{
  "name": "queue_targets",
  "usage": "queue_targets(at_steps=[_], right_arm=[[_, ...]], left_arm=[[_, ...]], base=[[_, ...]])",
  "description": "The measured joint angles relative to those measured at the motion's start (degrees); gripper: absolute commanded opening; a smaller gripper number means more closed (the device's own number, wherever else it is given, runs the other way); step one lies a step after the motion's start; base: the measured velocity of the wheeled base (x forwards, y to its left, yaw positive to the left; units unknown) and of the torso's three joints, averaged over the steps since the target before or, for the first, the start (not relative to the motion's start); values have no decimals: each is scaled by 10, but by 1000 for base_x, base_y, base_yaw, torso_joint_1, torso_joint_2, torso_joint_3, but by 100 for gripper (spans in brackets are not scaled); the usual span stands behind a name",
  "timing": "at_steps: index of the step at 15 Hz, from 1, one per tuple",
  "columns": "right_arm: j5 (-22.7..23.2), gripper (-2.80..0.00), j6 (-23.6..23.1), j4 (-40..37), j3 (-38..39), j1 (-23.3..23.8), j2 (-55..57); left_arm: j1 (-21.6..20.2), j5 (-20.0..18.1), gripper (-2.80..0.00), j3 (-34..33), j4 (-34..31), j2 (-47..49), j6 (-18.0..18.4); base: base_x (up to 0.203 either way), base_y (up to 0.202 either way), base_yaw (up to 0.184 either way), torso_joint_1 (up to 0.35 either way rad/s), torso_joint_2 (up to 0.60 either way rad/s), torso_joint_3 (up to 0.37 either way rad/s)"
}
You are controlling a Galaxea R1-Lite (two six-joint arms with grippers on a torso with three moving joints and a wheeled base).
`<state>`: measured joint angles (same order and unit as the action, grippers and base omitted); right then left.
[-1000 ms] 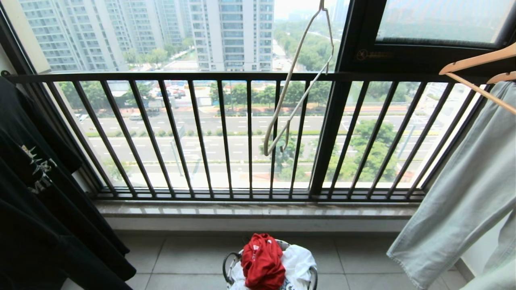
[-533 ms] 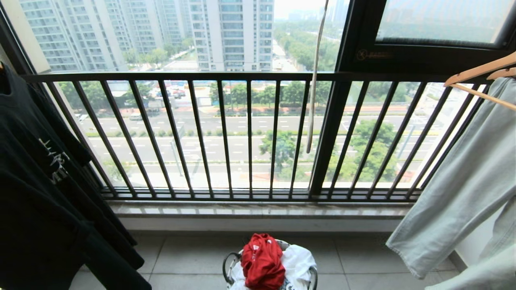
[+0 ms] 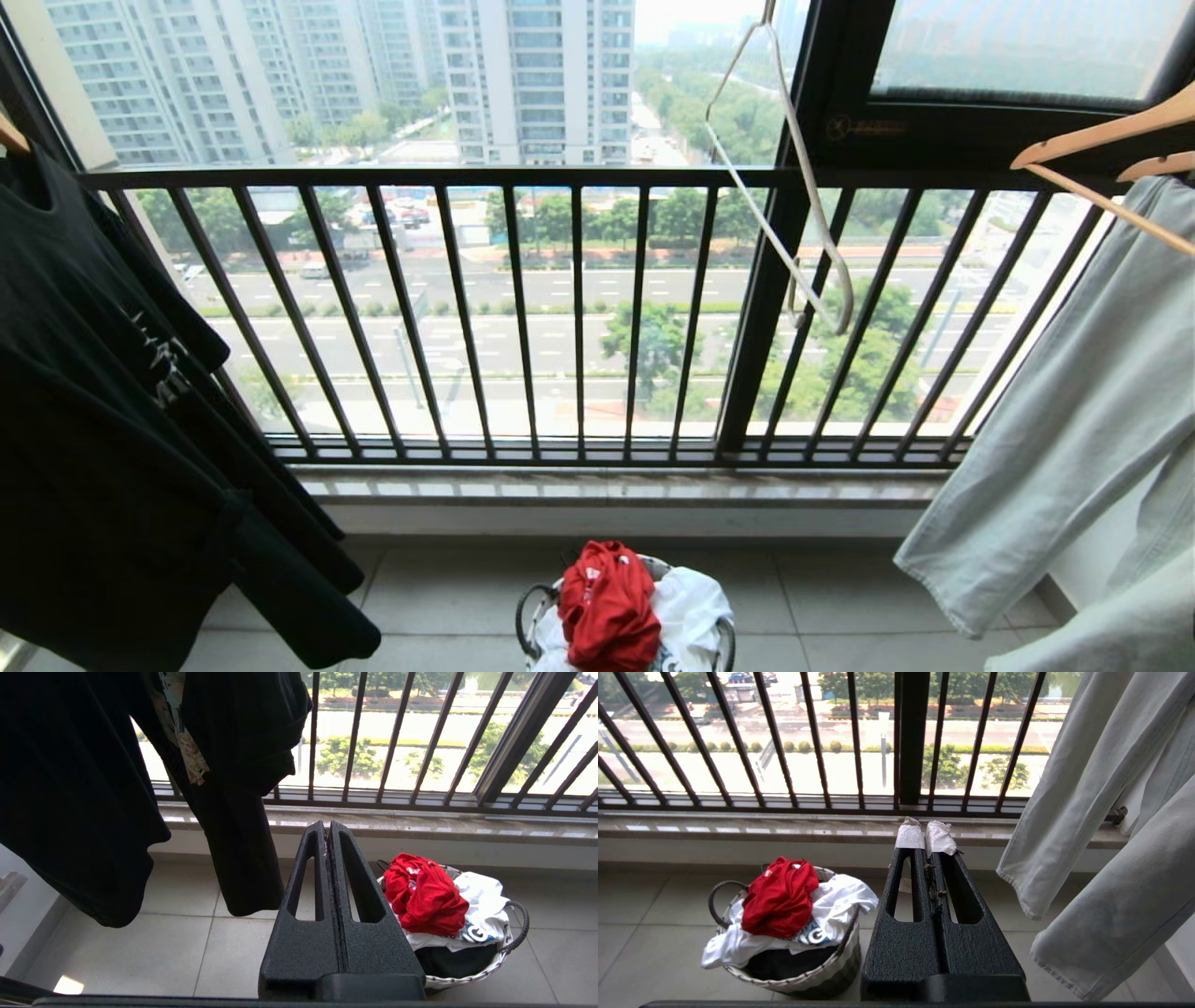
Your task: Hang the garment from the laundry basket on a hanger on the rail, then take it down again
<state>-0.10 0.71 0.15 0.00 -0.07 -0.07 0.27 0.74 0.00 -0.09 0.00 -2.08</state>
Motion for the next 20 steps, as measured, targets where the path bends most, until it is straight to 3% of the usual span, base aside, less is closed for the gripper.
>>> queue_targets(at_steps=[20], right_arm=[[0, -280, 0, 0, 0, 0, 0]], left_arm=[[0, 0, -280, 0, 0, 0, 0]], base=[[0, 0, 0, 0, 0, 0]])
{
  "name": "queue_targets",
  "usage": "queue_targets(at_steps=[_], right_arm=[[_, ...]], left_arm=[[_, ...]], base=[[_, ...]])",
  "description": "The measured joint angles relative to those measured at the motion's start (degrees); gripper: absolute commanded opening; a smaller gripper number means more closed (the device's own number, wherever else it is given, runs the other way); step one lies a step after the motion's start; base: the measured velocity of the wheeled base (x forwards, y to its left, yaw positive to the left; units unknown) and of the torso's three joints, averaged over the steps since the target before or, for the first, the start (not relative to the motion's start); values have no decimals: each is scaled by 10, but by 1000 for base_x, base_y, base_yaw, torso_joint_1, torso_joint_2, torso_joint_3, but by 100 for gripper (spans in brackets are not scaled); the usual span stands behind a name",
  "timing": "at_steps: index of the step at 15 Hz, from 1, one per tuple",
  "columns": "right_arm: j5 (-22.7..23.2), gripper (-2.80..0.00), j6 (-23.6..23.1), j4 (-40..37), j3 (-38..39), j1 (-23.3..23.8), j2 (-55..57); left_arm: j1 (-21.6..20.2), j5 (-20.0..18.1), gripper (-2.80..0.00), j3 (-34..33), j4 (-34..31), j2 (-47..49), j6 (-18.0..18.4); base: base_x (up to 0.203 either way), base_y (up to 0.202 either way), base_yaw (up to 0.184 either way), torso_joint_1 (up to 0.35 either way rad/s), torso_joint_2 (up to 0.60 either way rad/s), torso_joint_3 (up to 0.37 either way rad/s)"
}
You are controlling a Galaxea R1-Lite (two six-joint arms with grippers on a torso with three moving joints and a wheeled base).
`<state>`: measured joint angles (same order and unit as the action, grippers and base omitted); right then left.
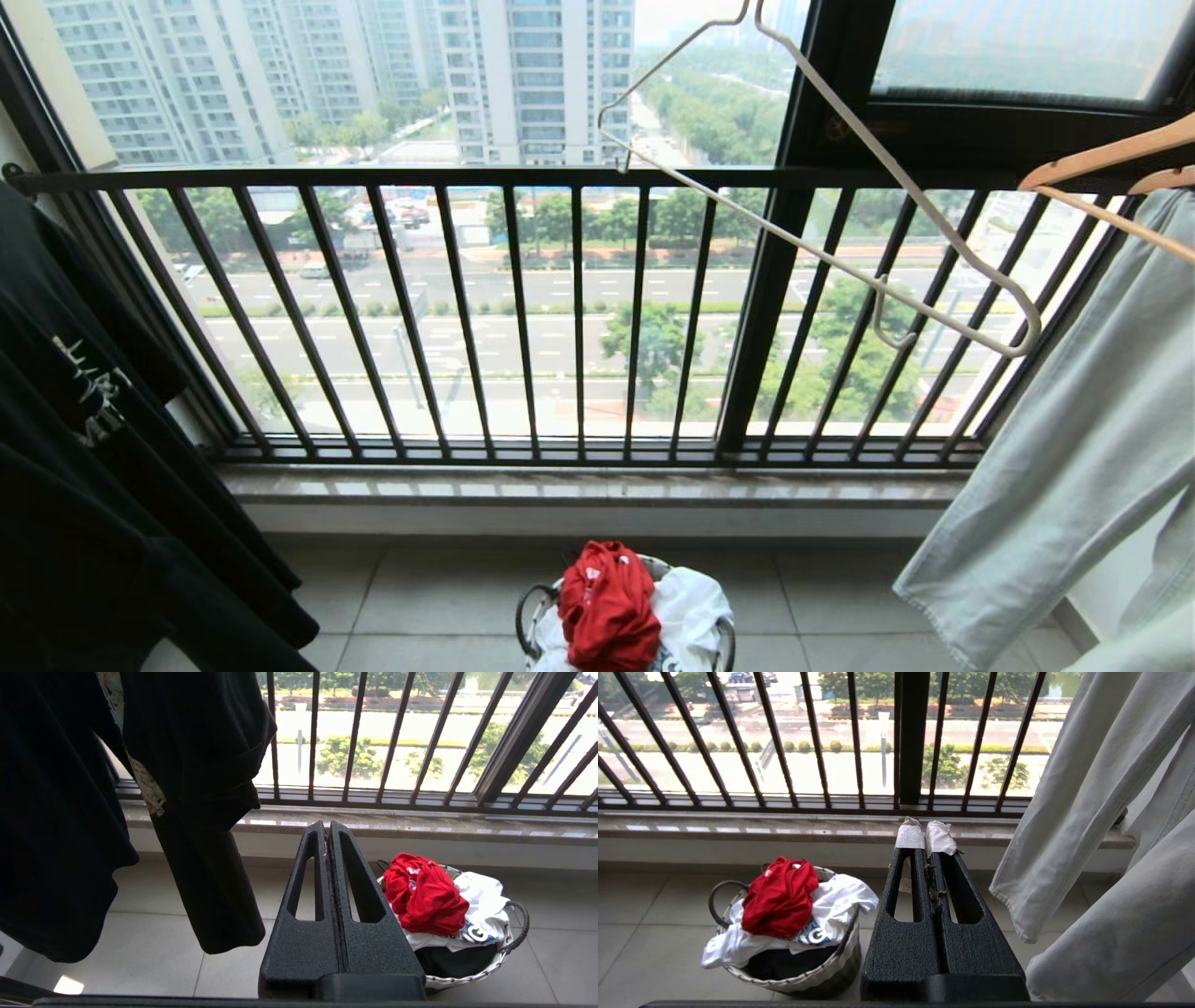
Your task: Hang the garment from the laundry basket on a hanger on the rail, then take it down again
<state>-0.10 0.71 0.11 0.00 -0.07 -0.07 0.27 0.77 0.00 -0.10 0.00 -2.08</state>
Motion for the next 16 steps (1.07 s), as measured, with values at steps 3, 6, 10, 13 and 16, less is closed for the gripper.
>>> queue_targets(at_steps=[3, 6, 10, 13, 16], right_arm=[[0, -280, 0, 0, 0, 0, 0], [0, -280, 0, 0, 0, 0, 0], [0, -280, 0, 0, 0, 0, 0], [0, -280, 0, 0, 0, 0, 0], [0, -280, 0, 0, 0, 0, 0]], left_arm=[[0, 0, -280, 0, 0, 0, 0], [0, 0, -280, 0, 0, 0, 0], [0, 0, -280, 0, 0, 0, 0], [0, 0, -280, 0, 0, 0, 0], [0, 0, -280, 0, 0, 0, 0]], base=[[0, 0, 0, 0, 0, 0], [0, 0, 0, 0, 0, 0], [0, 0, 0, 0, 0, 0], [0, 0, 0, 0, 0, 0], [0, 0, 0, 0, 0, 0]])
